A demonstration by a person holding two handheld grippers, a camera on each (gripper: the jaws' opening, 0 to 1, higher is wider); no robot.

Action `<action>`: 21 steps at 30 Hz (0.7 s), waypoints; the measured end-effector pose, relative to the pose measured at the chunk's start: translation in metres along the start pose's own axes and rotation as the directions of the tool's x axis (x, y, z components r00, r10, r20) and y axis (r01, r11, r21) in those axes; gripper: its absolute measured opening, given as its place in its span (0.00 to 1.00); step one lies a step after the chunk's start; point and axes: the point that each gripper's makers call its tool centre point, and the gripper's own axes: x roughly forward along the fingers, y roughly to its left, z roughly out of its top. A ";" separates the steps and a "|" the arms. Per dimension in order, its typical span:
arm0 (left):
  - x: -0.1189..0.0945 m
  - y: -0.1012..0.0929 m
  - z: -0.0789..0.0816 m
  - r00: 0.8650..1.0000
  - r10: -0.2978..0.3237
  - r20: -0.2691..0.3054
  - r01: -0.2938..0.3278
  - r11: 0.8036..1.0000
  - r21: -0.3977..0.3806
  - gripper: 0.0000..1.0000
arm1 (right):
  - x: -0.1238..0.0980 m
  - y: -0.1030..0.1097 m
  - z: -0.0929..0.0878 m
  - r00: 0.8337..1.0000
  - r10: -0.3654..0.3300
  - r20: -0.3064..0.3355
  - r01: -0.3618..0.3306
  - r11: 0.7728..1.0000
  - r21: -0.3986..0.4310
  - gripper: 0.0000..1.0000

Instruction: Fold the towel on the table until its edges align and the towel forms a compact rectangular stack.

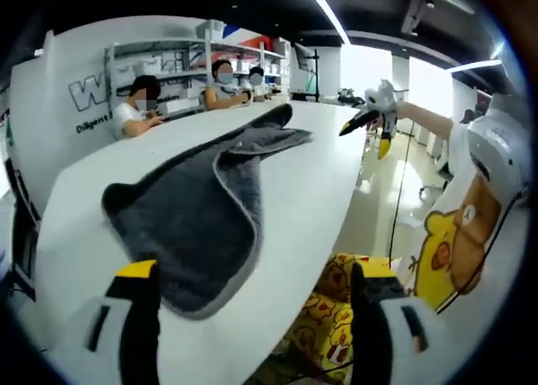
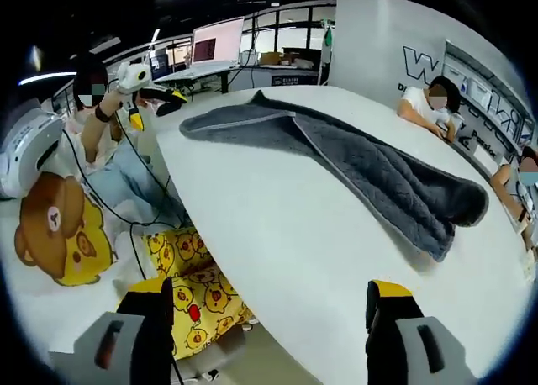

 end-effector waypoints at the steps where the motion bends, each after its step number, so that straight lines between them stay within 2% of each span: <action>1: 0.000 -0.001 0.000 1.000 -0.002 0.000 0.002 1.000 0.002 1.00 | 0.000 -0.001 0.000 1.000 -0.003 0.001 0.003 1.000 -0.001 0.99; 16: 0.002 0.000 -0.003 1.000 0.000 -0.022 0.000 1.000 -0.002 0.99 | -0.005 -0.018 0.000 1.000 -0.022 0.018 0.022 1.000 0.001 0.99; 21: 0.003 0.000 -0.003 1.000 0.000 -0.027 0.000 1.000 -0.003 0.99 | -0.005 -0.033 0.002 0.999 -0.038 0.022 0.038 0.999 -0.019 0.97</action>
